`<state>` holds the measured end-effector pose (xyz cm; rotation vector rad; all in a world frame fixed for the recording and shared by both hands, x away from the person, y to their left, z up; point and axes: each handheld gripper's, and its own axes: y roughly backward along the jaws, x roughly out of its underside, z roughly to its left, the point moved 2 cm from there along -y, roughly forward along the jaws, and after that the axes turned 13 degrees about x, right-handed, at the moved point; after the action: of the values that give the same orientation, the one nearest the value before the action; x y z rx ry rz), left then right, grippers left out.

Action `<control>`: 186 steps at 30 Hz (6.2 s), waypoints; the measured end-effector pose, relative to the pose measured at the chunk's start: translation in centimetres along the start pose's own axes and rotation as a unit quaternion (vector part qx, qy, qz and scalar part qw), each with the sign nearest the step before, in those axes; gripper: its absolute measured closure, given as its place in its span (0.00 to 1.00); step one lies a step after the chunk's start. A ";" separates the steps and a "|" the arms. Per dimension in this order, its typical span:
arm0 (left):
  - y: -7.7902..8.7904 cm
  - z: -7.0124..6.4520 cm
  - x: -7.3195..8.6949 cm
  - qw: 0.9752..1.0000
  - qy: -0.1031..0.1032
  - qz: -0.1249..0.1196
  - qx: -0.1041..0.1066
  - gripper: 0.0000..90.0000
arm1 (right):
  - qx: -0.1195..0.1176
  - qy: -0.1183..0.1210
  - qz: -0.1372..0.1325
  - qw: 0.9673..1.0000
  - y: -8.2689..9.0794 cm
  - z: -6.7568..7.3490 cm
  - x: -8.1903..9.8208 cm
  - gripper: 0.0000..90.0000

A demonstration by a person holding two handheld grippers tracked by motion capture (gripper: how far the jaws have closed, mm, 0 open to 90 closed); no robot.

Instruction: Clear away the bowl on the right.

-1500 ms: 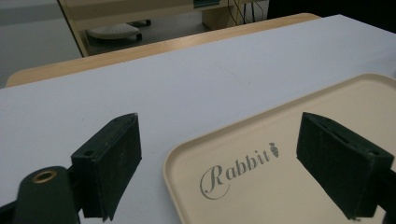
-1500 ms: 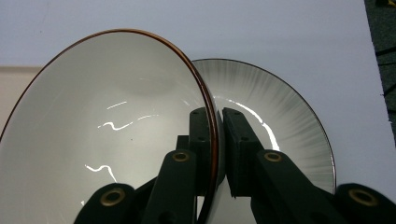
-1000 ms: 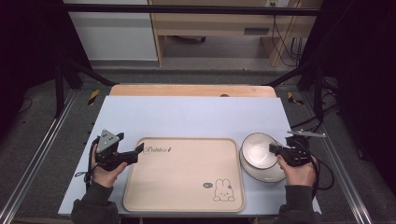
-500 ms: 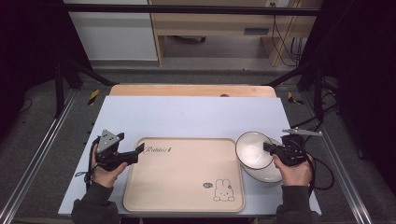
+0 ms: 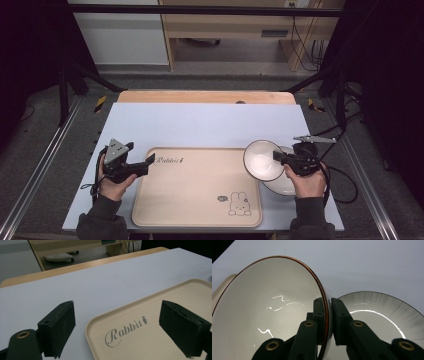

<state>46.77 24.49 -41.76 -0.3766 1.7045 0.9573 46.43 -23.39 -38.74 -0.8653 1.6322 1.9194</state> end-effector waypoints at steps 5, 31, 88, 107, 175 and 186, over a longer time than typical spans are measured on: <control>0.0 0.0 0.0 1.000 0.000 0.000 0.000 0.15 | -0.009 0.017 0.005 1.000 -0.5 1.4 -0.3 0.92; 0.1 -0.2 -0.2 1.000 -0.004 -0.003 0.004 0.14 | -0.054 0.062 -0.006 0.997 -2.5 6.5 -1.5 0.92; 0.1 -0.3 -0.1 1.000 -0.006 -0.001 0.004 0.14 | -0.080 0.102 0.039 0.991 -9.4 13.4 -0.2 0.92; 0.0 -0.3 -0.1 1.000 -0.006 -0.001 0.004 0.14 | -0.085 0.107 0.057 0.989 -10.3 13.9 0.4 0.91; 0.1 -0.4 -0.1 1.000 -0.006 -0.001 0.006 0.14 | -0.056 0.128 -0.036 0.990 -8.7 12.6 -0.2 0.49; 0.1 -0.4 -0.2 1.000 -0.004 -0.004 0.006 0.14 | -0.064 0.112 -0.097 0.987 -6.6 11.8 -0.8 0.30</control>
<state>46.48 24.24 -41.52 -0.3699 1.6996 0.9407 49.80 -10.52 -41.60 -1.2838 1.4946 1.8612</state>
